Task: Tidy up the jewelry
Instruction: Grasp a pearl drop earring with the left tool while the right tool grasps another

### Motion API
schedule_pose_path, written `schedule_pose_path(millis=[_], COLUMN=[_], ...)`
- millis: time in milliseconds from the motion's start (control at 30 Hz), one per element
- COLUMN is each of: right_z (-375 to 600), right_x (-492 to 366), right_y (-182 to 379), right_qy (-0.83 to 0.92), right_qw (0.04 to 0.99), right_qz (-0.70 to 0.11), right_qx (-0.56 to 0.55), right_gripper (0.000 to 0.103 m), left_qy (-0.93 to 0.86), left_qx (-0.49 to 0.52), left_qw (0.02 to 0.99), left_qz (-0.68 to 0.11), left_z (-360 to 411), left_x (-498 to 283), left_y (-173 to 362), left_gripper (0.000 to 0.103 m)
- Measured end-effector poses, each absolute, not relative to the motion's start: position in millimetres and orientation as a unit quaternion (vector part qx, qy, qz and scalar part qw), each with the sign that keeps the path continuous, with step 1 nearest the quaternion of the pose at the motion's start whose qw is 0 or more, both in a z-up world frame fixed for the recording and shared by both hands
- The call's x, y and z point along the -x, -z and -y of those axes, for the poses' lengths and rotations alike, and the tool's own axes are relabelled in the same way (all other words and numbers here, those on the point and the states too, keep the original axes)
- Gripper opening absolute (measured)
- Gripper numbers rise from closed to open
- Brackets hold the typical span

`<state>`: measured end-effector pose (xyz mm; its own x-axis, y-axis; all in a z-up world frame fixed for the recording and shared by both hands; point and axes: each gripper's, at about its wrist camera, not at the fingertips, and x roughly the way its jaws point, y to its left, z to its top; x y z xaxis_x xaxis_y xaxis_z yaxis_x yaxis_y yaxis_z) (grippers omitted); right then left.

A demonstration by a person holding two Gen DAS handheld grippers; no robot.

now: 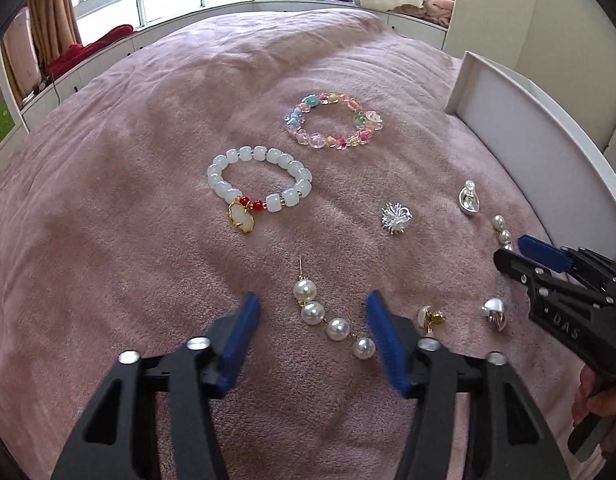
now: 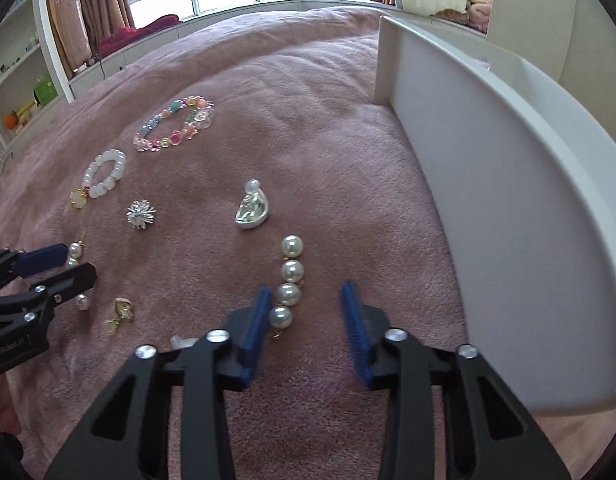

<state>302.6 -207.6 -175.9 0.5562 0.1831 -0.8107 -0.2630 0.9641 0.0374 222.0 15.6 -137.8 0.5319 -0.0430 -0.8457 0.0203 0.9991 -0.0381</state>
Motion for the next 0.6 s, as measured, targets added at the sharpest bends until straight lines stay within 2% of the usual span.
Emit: schedule_pose_path(millis=[100, 200, 300, 600], right_z=[205.3, 202.5, 196.5, 176.6], right_x=[-302.6, -301.1, -301.2, -291.1], right_y=[176.3, 175.0, 170.9, 150.4], right_qy=[-0.140, -0.147, -0.153, -0.190], right_qw=[0.877, 0.875, 0.874, 0.877], right_qz=[-0.459, -0.460, -0.461, -0.440], right_qx=[0.038, 0.029, 0.025, 0.020], right_gripper=[0.013, 0.012, 0.012, 0.012], left_qy=[0.019, 0.020, 0.025, 0.029], left_qx=[0.014, 0.020, 0.022, 0.031], left_qw=[0.874, 0.872, 0.871, 0.871], left_qz=[-0.485, -0.488, -0.490, -0.489], left_z=[-19.6, -23.6, -25.4, -26.5], left_x=[-220.8, -220.3, -219.9, -216.0], left_y=[138.7, 137.9, 137.8, 128.3], left_gripper=[0.036, 0.024, 0.016, 0.016])
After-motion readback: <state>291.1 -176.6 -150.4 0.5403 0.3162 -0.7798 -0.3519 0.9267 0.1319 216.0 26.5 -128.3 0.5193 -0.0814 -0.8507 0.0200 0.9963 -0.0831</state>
